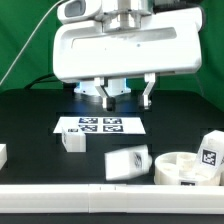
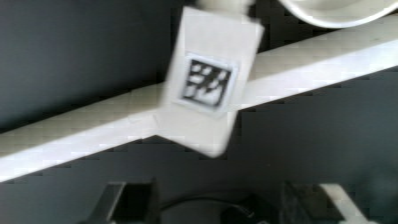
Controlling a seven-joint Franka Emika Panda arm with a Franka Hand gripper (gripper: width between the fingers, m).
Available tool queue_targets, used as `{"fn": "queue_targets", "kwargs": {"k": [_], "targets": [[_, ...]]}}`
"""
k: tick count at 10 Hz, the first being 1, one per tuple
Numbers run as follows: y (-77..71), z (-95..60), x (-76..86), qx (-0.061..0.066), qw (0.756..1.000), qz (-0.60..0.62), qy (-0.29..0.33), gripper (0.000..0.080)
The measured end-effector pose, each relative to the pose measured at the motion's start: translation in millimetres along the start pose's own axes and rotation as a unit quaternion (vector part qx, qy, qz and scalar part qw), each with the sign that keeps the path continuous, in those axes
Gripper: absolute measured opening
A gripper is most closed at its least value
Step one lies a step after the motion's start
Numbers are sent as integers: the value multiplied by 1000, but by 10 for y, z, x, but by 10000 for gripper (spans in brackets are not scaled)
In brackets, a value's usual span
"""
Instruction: Assemble stool
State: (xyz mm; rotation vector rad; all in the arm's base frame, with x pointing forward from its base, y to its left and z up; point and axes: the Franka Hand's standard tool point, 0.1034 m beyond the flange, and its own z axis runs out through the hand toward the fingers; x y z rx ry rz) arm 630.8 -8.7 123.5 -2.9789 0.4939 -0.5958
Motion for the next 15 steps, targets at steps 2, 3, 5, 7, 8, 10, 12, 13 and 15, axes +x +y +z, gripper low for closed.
{"fn": "queue_targets", "kwargs": {"k": [2, 3, 5, 7, 8, 10, 12, 13, 15], "targets": [[8, 9, -11, -1, 1000, 0, 1, 325], [12, 11, -12, -1, 1000, 0, 1, 309], [27, 14, -14, -2, 1000, -1, 1, 293], [28, 16, -16, -2, 1000, -1, 1, 477], [47, 18, -12, -3, 1000, 0, 1, 590], [378, 38, -6, -4, 999, 42, -18, 639], [534, 61, -48, -3, 997, 70, -38, 646], [522, 64, -53, -3, 997, 69, -38, 648], [528, 66, -53, -3, 997, 70, -39, 648]]}}
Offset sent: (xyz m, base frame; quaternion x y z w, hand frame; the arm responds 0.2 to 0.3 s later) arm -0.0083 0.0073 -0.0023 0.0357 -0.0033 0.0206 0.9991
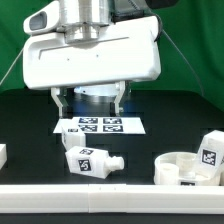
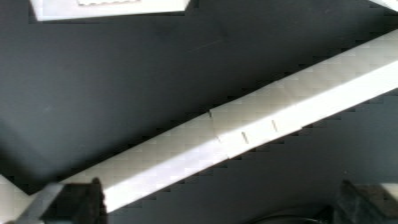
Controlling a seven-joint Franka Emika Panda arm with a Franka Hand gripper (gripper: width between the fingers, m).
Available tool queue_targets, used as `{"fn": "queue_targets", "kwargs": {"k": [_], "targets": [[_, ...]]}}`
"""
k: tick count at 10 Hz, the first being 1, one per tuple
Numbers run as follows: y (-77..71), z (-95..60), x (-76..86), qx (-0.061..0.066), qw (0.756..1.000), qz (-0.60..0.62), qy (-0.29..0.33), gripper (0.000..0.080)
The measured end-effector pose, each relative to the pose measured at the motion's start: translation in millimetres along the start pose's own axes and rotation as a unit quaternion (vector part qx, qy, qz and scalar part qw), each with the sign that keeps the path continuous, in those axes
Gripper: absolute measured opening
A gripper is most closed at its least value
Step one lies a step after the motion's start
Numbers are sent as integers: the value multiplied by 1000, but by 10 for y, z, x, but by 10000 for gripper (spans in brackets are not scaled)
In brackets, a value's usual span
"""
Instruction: Assemble stool
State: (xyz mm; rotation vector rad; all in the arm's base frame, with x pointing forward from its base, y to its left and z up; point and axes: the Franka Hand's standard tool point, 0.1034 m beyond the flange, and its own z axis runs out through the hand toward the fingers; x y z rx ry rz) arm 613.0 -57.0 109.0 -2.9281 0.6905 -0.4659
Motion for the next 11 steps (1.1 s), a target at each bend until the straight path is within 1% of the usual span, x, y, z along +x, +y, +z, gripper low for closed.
{"fn": "queue_targets", "kwargs": {"k": [1, 2, 3, 4, 5, 6, 11], "targets": [[35, 2, 7, 0, 1000, 6, -1, 648], [194, 3, 32, 3, 999, 43, -8, 648], [317, 7, 33, 4, 996, 89, -15, 648], [393, 16, -30, 11, 988, 149, -37, 648], [393, 24, -111, 16, 979, 192, -61, 648], [380, 40, -141, 15, 978, 198, -62, 648], [395, 59, -148, 14, 979, 196, -62, 648]]}}
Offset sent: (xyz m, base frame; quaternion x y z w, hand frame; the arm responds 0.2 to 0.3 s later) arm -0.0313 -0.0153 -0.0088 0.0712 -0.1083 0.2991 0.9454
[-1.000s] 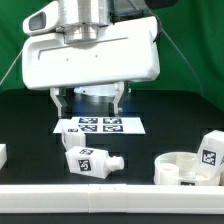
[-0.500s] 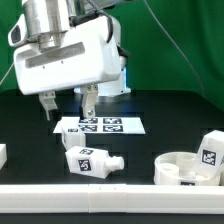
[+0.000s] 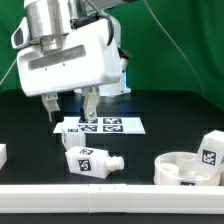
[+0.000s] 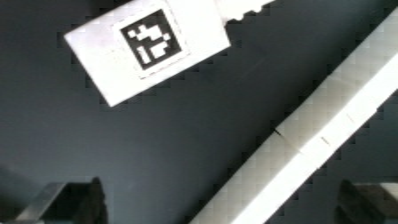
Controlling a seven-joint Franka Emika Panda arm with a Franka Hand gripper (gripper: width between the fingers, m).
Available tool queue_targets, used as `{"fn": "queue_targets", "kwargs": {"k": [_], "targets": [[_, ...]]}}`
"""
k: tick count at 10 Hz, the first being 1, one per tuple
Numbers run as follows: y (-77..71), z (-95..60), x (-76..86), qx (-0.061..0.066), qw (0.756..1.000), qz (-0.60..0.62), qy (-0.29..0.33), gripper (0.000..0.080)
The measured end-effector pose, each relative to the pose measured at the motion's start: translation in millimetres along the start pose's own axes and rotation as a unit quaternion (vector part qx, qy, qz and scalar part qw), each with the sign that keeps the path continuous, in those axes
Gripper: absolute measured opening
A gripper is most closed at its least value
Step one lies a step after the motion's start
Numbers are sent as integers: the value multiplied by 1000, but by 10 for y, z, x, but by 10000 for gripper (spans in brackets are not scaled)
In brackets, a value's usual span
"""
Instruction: Assemble stool
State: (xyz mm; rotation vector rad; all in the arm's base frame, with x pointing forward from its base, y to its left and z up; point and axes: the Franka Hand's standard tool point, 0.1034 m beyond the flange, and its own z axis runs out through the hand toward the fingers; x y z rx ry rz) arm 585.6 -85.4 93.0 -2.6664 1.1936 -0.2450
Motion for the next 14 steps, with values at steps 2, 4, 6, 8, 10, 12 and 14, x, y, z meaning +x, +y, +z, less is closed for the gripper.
{"fn": "queue_targets", "kwargs": {"k": [2, 4, 6, 8, 10, 12, 14], "targets": [[166, 74, 33, 16, 999, 45, -2, 648], [114, 57, -42, 47, 990, 127, -29, 648], [36, 73, -100, 40, 992, 115, -31, 648], [48, 74, -93, 40, 992, 116, -31, 648], [217, 65, -21, 54, 980, 189, -44, 648], [288, 91, -76, 71, 957, 273, -71, 648], [276, 129, -128, 76, 946, 304, -81, 648]]}}
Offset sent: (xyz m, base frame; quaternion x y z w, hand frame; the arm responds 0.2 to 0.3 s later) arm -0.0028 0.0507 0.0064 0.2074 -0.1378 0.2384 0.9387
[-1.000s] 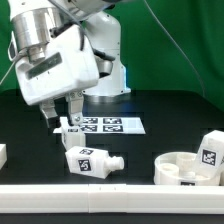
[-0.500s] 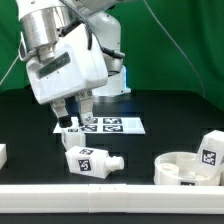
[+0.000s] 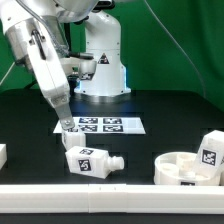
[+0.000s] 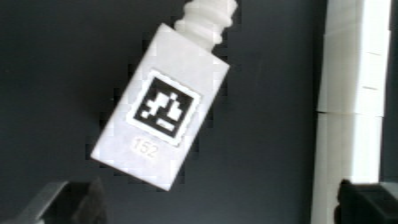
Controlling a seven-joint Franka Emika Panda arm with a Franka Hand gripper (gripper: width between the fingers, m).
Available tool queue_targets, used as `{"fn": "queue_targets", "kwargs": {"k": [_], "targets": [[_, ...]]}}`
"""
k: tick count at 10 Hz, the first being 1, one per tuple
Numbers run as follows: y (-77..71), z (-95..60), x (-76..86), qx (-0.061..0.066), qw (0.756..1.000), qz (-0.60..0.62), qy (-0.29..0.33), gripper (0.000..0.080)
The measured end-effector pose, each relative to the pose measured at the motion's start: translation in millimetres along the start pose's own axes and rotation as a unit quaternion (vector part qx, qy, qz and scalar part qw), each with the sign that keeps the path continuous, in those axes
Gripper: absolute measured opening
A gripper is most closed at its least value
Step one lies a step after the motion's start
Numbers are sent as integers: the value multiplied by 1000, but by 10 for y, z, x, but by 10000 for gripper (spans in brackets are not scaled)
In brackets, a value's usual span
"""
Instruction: Assemble stool
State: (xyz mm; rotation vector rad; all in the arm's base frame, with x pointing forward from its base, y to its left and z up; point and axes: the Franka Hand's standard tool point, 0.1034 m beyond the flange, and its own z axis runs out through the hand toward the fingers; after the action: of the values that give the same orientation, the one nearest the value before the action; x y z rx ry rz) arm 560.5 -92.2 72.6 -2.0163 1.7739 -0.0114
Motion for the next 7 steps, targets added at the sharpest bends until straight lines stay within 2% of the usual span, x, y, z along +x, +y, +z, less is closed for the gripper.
{"fn": "queue_targets", "kwargs": {"k": [5, 6, 7], "targets": [[4, -4, 13, 0, 1000, 1, 1, 648], [40, 7, -14, 8, 999, 37, -26, 648], [71, 13, -36, 8, 997, 66, -50, 648]]}}
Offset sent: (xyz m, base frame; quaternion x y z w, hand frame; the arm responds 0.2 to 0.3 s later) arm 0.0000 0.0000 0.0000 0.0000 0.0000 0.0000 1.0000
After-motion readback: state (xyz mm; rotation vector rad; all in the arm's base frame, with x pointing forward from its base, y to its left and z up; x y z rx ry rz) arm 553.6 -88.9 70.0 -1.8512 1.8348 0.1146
